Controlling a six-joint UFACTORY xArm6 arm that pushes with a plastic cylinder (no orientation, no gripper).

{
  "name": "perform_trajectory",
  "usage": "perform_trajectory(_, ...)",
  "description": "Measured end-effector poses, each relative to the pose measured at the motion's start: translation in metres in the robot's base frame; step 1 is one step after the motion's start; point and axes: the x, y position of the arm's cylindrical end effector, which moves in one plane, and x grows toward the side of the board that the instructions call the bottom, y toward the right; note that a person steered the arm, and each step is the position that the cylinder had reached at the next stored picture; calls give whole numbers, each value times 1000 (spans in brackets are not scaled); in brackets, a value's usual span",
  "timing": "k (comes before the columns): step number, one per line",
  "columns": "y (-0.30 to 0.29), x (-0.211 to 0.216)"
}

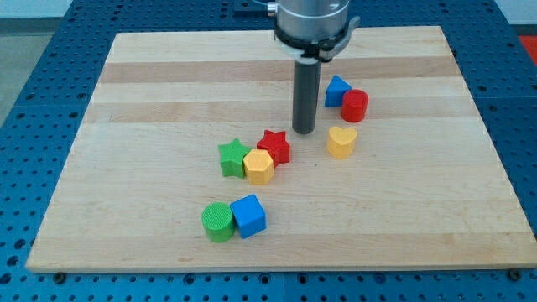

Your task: Slide the yellow heart to the red circle

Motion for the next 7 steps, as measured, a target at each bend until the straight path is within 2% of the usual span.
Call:
perform_trajectory(1, -5, 36)
perform_trajectory(2, -4, 52)
perform_trajectory(5, 69, 29)
perform_trajectory(7, 88, 58)
